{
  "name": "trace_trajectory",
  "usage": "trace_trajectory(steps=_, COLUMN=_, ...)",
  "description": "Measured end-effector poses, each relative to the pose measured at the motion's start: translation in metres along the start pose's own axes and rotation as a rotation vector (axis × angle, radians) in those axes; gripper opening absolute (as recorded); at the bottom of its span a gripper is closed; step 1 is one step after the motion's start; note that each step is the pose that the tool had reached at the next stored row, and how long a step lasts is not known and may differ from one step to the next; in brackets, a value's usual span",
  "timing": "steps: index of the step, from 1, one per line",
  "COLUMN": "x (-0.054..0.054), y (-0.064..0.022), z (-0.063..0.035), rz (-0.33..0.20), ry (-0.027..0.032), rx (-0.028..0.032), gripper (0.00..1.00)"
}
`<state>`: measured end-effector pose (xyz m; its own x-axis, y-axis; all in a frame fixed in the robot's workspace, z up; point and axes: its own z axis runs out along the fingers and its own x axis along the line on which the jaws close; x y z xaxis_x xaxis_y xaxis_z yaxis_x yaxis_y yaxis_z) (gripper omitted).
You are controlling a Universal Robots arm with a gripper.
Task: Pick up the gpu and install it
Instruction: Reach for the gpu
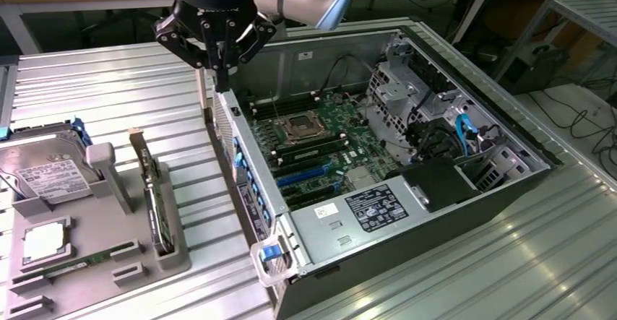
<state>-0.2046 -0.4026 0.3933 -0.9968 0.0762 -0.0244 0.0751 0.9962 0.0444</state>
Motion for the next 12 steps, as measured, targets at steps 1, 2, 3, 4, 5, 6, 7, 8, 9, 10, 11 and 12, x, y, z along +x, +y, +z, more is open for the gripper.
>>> trace_trajectory(steps=1, x=0.001, y=-0.0004, z=-0.0001, rz=0.000, ry=0.0000, rx=0.0000, gripper=0.11)
trace_trajectory(steps=2, x=0.002, y=-0.0008, z=-0.0001, rz=0.000, ry=0.0000, rx=0.0000, gripper=0.11)
trace_trajectory(steps=3, x=0.004, y=-0.0013, z=-0.0001, rz=0.000, ry=-0.0001, rx=-0.0001, gripper=0.11)
trace_trajectory(steps=4, x=0.005, y=-0.0018, z=-0.0001, rz=0.000, ry=-0.0001, rx=-0.0001, gripper=0.11)
trace_trajectory(steps=5, x=0.006, y=-0.0024, z=-0.0002, rz=0.000, ry=-0.0001, rx=-0.0001, gripper=0.11)
trace_trajectory(steps=6, x=0.007, y=-0.0028, z=-0.0003, rz=0.000, ry=0.0000, rx=0.0000, gripper=0.11)
trace_trajectory(steps=7, x=0.008, y=-0.0034, z=-0.0003, rz=0.000, ry=0.0000, rx=0.0000, gripper=0.11)
trace_trajectory(steps=8, x=0.009, y=-0.0040, z=-0.0004, rz=0.000, ry=0.0000, rx=0.0000, gripper=0.11)
trace_trajectory(steps=9, x=0.009, y=-0.0047, z=-0.0004, rz=0.000, ry=0.0000, rx=0.0000, gripper=0.11)
trace_trajectory(steps=10, x=0.010, y=-0.0056, z=-0.0005, rz=0.000, ry=0.0001, rx=0.0000, gripper=0.11)
trace_trajectory(steps=11, x=0.011, y=-0.0061, z=-0.0005, rz=0.000, ry=0.0000, rx=0.0000, gripper=0.11)
trace_trajectory(steps=12, x=0.012, y=-0.0068, z=-0.0006, rz=0.000, ry=0.0001, rx=0.0000, gripper=0.11)
